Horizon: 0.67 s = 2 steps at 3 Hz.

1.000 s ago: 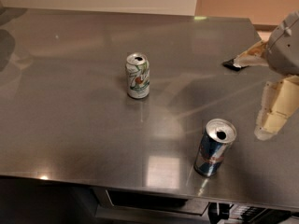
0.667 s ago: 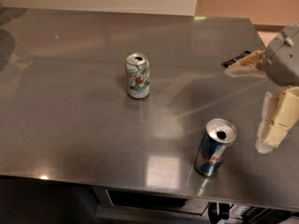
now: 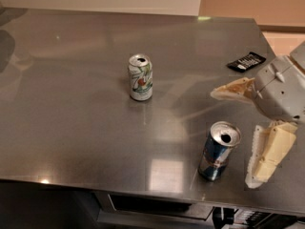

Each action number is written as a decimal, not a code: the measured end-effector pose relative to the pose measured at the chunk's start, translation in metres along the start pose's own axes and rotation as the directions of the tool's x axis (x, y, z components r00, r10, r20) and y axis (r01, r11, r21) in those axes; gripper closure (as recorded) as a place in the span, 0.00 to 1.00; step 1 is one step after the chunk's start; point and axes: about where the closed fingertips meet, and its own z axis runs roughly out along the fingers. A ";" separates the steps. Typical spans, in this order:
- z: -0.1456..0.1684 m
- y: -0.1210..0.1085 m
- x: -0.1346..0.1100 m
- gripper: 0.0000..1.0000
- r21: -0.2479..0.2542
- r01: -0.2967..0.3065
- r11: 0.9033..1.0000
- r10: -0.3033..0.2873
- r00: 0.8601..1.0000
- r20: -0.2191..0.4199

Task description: Move redbull can near 7up can

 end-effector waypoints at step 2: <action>0.014 0.005 0.005 0.18 -0.001 -0.015 1.000 0.015 0.999 0.047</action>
Offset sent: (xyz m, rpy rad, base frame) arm -0.0061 -0.0014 -0.0207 0.0771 0.0371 -0.0212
